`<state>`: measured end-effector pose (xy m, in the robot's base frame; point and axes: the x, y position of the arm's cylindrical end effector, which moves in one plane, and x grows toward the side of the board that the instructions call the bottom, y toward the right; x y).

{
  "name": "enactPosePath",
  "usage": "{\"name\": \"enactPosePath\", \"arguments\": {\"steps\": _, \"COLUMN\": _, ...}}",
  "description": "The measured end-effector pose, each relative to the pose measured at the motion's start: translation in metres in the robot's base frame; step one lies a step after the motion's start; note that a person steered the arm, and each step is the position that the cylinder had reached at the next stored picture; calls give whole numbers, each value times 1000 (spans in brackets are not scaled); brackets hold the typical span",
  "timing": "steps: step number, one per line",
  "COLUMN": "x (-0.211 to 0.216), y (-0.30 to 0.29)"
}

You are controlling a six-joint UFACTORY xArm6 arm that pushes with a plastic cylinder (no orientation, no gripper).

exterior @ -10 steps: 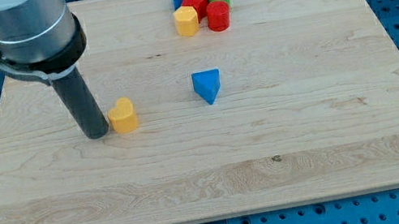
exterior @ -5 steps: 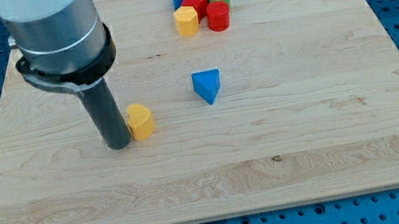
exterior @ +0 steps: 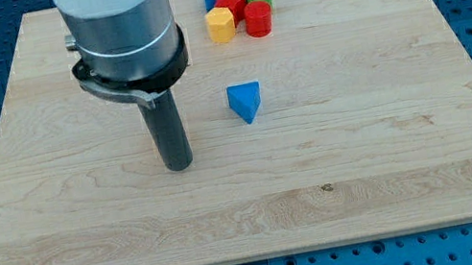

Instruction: Push the yellow heart left to the blue triangle

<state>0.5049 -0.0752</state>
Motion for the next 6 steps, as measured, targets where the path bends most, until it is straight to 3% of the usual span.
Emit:
{"name": "enactPosePath", "arguments": {"steps": 3, "x": -13, "y": -50}}
{"name": "enactPosePath", "arguments": {"steps": 6, "x": -35, "y": -33}}
